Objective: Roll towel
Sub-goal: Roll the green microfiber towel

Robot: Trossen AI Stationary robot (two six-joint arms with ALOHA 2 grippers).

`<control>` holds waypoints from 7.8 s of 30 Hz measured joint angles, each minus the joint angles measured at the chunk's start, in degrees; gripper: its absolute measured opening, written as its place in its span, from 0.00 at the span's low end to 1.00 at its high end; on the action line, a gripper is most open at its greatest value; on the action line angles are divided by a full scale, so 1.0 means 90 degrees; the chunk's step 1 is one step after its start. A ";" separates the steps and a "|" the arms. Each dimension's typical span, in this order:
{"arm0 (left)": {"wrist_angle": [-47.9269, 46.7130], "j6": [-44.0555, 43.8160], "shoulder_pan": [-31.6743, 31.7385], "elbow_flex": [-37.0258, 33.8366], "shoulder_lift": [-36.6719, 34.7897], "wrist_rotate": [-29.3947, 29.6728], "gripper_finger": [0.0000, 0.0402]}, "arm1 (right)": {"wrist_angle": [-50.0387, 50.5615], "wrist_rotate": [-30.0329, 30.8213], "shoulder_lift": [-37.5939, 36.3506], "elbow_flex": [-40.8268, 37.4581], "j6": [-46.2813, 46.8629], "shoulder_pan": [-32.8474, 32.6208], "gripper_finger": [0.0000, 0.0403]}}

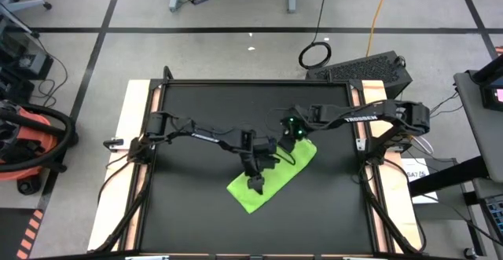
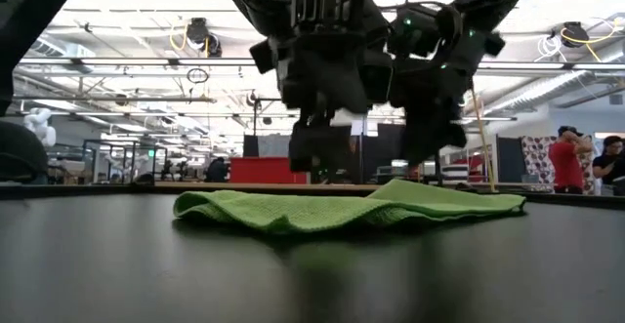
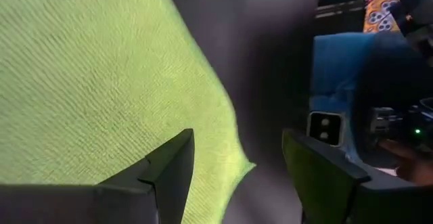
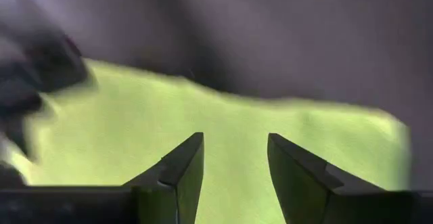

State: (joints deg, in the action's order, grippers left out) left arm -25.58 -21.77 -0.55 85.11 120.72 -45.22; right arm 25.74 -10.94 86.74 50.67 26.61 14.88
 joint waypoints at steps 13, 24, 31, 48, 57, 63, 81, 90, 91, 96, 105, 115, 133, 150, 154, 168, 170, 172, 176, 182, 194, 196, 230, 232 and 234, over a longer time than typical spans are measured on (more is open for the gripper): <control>-0.0085 0.0455 0.0807 0.0285 -0.0606 0.0242 0.57 | 0.2682 0.1597 -0.0628 -0.0134 0.0103 0.0014 0.42; -0.0105 0.0678 0.0888 0.0280 -0.0623 0.0196 0.57 | 0.1286 0.1353 -0.0556 -0.1100 0.0773 0.0014 0.78; -0.0134 0.0680 0.0914 0.0280 -0.0623 0.0121 0.57 | 0.0875 0.1105 -0.0106 -0.1281 0.0898 -0.0001 0.73; -0.0583 0.0807 0.1179 0.0285 -0.0668 -0.0123 0.57 | 0.0656 0.0430 0.0124 -0.0956 0.0482 -0.0382 0.02; -0.0621 0.0790 0.1296 0.0764 -0.1258 -0.0190 0.57 | 0.0951 0.0147 0.0124 -0.0798 0.0180 -0.0382 0.01; -0.0395 -0.0081 0.1291 0.0878 -0.1587 -0.0166 0.57 | 0.0949 -0.0180 0.0104 -0.0791 0.0085 -0.0381 0.00; 0.0123 -0.0371 0.1285 0.0868 -0.1519 0.1276 0.57 | 0.1030 -0.0096 -0.0404 -0.0784 0.0009 -0.0387 0.00; 0.0149 -0.0366 0.1291 0.0866 -0.1522 0.1421 0.57 | 0.1128 0.0032 -0.0817 -0.0784 -0.0087 -0.0392 0.00; 0.0154 -0.0366 0.1292 0.0866 -0.1522 0.1421 0.57 | 0.1171 0.0044 -0.0909 -0.0784 -0.0088 -0.0392 0.00; 0.0128 -0.0368 0.1296 0.0866 -0.1524 0.1421 0.57 | 0.1444 0.0052 -0.1395 -0.0784 0.0108 -0.0394 0.00; 0.0100 -0.0371 0.1296 0.0863 -0.1524 0.1421 0.57 | 0.1606 0.0061 -0.2230 -0.0779 0.0535 -0.0581 0.00; 0.0230 -0.0848 0.1291 0.0863 -0.1524 0.1604 0.57 | 0.1724 0.0106 -0.2950 -0.0779 0.0574 -0.0905 0.00; 0.0653 -0.0994 0.1520 0.0861 -0.1524 0.2644 0.57 | 0.2050 0.0418 -0.3152 0.0347 -0.0413 -0.1001 0.00; 0.1501 0.3005 0.1555 0.0873 -0.1436 0.2568 0.57 | 0.2571 0.0186 -0.3150 0.0921 -0.1006 -0.1001 0.00; 0.1855 0.2807 0.1718 0.0885 -0.1193 0.2139 0.57 | 0.2561 0.0106 -0.3108 0.0921 -0.1037 -0.1001 0.00; 0.2855 0.2484 0.1860 0.0883 -0.0600 0.1208 0.57 | 0.2330 -0.0164 -0.2742 0.0921 -0.1171 -0.1214 0.00; 0.3126 0.2487 0.1860 0.0888 -0.0547 0.0918 0.57 | 0.2316 -0.0174 -0.2736 0.0921 -0.1167 -0.1215 0.00; 0.3216 0.2471 0.1844 0.0888 -0.0475 0.0555 0.57 | 0.2294 -0.0270 -0.2737 0.0921 -0.1164 -0.1212 0.00; 0.3520 0.2477 0.1752 0.0880 -0.0395 0.0508 0.57 | 0.2269 -0.0315 -0.2735 0.0921 -0.1157 -0.1210 0.00; 0.3616 0.2646 0.1712 0.0883 -0.0414 0.0298 0.52 | 0.2073 -0.0463 -0.2735 0.0921 -0.1136 -0.1208 0.00; 0.3421 0.2814 0.1753 0.0883 -0.0485 -0.0005 0.09 | 0.2046 -0.0973 -0.2741 0.0921 -0.0940 -0.1372 0.00; 0.3402 0.2808 0.1787 0.0883 -0.0558 -0.0035 0.06 | 0.2127 -0.0973 -0.2760 0.0921 -0.0914 -0.1443 0.00; -0.2641 0.4440 0.0981 0.2347 -0.2592 0.4375 0.01 | 0.4638 -0.0148 -0.0024 0.4822 -0.4283 -0.0239 0.00; -0.2643 0.4136 0.0800 0.1941 -0.2583 0.4377 0.01 | 0.4618 -0.0220 0.0136 0.4586 -0.4365 -0.0410 0.00; -0.2559 0.3958 0.0609 0.1535 -0.2609 0.4373 0.01 | 0.4472 -0.0462 0.0225 0.4333 -0.4368 -0.0536 0.00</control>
State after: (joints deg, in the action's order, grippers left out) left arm -48.62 13.86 4.93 98.93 97.24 -5.86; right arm 65.99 -15.10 88.76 89.66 -12.70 10.06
